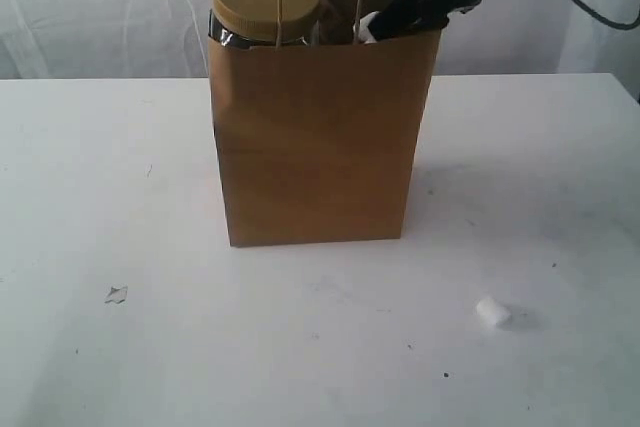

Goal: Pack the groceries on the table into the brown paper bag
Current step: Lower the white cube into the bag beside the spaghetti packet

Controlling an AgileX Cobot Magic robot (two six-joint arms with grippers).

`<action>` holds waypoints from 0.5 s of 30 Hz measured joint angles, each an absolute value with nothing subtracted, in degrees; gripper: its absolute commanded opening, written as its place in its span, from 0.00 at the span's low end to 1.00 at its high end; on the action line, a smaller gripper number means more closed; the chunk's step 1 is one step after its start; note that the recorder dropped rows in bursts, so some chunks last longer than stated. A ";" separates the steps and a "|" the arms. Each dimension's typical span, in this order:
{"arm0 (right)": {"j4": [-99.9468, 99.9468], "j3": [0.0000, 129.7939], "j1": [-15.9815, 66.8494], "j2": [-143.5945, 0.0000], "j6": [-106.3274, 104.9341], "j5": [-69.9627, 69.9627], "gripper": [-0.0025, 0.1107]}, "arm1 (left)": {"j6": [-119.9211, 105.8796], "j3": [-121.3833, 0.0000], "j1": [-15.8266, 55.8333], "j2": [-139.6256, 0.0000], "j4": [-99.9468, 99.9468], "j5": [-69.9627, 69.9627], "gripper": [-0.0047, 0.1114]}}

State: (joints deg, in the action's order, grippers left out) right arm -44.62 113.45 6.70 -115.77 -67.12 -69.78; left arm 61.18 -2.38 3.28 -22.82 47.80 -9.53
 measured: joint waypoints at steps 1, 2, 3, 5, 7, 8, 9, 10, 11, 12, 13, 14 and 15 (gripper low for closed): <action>-44.36 113.45 6.85 -115.77 -67.12 -69.78 0.47 | 61.18 -2.38 3.28 -22.82 47.80 -9.53 0.04; -44.39 113.45 6.94 -115.77 -67.12 -69.67 0.47 | 61.18 -2.38 3.28 -22.82 47.80 -9.53 0.04; -44.63 113.45 6.94 -115.77 -66.62 -69.13 0.46 | 61.18 -2.38 3.28 -22.82 47.80 -9.53 0.04; -44.63 113.45 6.94 -115.77 -64.17 -67.44 0.45 | 61.18 -2.38 3.28 -22.82 47.80 -9.53 0.04; -44.32 113.45 6.94 -115.77 -62.12 -66.51 0.44 | 61.18 -2.38 3.28 -22.82 47.80 -9.53 0.04; -43.87 113.45 6.94 -115.66 -61.59 -66.51 0.44 | 61.18 -2.38 3.28 -22.82 47.80 -9.53 0.04; -43.16 113.45 6.94 -115.47 -61.30 -66.51 0.44 | 61.18 -2.38 3.28 -22.82 47.80 -9.53 0.04; -42.46 113.45 6.94 -115.36 -60.96 -66.62 0.44 | 61.18 -2.38 3.28 -22.82 47.80 -9.53 0.04; -41.67 113.45 6.94 -115.08 -60.68 -66.77 0.44 | 61.18 -2.38 3.28 -22.82 47.80 -9.53 0.04; -40.89 113.45 6.94 -114.67 -60.52 -66.92 0.44 | 61.18 -2.38 3.28 -22.82 47.80 -9.53 0.04; -40.34 113.45 6.94 -114.40 -60.40 -67.04 0.44 | 61.18 -2.38 3.28 -22.82 47.80 -9.53 0.04; -39.59 113.45 6.94 -114.02 -60.32 -67.02 0.44 | 61.18 -2.38 3.28 -22.82 47.80 -9.53 0.04; -39.33 113.45 6.94 -113.85 -60.32 -67.02 0.44 | 61.18 -2.38 3.28 -22.82 47.80 -9.53 0.04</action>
